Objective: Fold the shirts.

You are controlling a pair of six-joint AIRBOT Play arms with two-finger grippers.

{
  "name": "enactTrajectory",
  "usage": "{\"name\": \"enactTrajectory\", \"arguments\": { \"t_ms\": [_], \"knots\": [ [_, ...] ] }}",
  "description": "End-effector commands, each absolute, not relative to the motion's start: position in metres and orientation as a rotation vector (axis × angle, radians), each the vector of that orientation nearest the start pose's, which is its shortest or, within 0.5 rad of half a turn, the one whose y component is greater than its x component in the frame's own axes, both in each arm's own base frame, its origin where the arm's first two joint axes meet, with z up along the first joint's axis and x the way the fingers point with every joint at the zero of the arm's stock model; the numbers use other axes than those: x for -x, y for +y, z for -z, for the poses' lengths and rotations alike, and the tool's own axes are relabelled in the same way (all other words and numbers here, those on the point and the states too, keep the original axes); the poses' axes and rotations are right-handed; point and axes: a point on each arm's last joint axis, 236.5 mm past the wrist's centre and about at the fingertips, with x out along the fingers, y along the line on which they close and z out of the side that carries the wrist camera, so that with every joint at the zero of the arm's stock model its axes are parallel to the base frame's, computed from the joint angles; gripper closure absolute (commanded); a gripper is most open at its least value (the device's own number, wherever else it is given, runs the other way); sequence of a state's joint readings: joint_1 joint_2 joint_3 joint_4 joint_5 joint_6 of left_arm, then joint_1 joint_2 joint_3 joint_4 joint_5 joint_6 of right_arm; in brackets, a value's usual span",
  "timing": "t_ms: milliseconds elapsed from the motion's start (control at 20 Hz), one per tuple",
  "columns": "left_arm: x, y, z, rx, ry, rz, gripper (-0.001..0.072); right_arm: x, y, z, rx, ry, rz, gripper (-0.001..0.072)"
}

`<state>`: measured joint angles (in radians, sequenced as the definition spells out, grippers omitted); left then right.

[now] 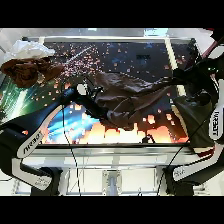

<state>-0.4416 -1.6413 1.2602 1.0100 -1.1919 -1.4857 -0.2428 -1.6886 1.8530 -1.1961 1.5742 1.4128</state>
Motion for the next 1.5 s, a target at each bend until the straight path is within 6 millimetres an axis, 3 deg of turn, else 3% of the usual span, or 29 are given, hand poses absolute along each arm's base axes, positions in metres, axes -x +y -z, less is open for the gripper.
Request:
{"name": "enactTrajectory", "arguments": {
  "t_ms": [0, 150, 350, 550, 600, 700, 800, 900, 1000, 1100, 1200, 1250, 1350, 1450],
  "knots": [
    [-0.325, -0.268, 0.082, 0.111, 1.575, 0.540, 0.0350, -0.454, -0.027, -0.079, -0.267, 1.308, -0.223, 0.0688],
    [-0.330, -0.240, 0.092, 0.064, 1.595, 0.387, 0.0026, -0.455, -0.026, -0.079, -0.266, 1.303, -0.226, 0.0688],
    [-0.349, -0.253, 0.089, 0.141, 1.515, 0.382, 0.0004, -0.457, -0.022, -0.081, -0.281, 1.293, -0.240, 0.0688],
    [-0.355, -0.273, 0.081, 0.252, 1.486, 0.410, 0.0009, -0.461, -0.014, -0.085, -0.309, 1.271, -0.270, 0.0688],
    [-0.354, -0.275, 0.081, 0.261, 1.489, 0.413, 0.0046, -0.462, -0.011, -0.087, -0.317, 1.264, -0.278, 0.0688],
    [-0.352, -0.279, 0.081, 0.288, 1.500, 0.419, 0.0298, -0.465, -0.005, -0.091, -0.341, 1.247, -0.299, 0.0688],
    [-0.353, -0.284, 0.080, 0.310, 1.496, 0.430, 0.0688, -0.466, 0.001, -0.094, -0.359, 1.237, -0.320, 0.0688],
    [-0.360, -0.282, 0.076, 0.264, 1.466, 0.461, 0.0696, -0.465, 0.001, -0.098, -0.368, 1.232, -0.315, 0.0688],
    [-0.381, -0.254, 0.061, 0.101, 1.419, 0.447, 0.0696, -0.462, -0.003, -0.107, -0.354, 1.214, -0.301, 0.0688],
    [-0.421, -0.188, 0.026, -0.149, 1.353, 0.303, 0.0696, -0.451, -0.007, -0.121, -0.332, 1.212, -0.295, 0.0688],
    [-0.463, -0.114, -0.040, -0.325, 1.240, 0.084, 0.0696, -0.430, -0.001, -0.135, -0.284, 1.234, -0.338, 0.0688],
    [-0.479, -0.093, -0.074, -0.334, 1.168, 0.015, 0.0696, -0.419, 0.004, -0.145, -0.264, 1.234, -0.359, 0.0688],
    [-0.501, -0.081, -0.135, -0.213, 1.023, -0.012, 0.0696, -0.408, 0.012, -0.169, -0.238, 1.188, -0.374, 0.0688],
    [-0.507, -0.074, -0.173, -0.190, 0.942, -0.018, 0.0696, -0.374, 0.031, -0.183, -0.192, 1.247, -0.435, 0.0689]
  ]
}}
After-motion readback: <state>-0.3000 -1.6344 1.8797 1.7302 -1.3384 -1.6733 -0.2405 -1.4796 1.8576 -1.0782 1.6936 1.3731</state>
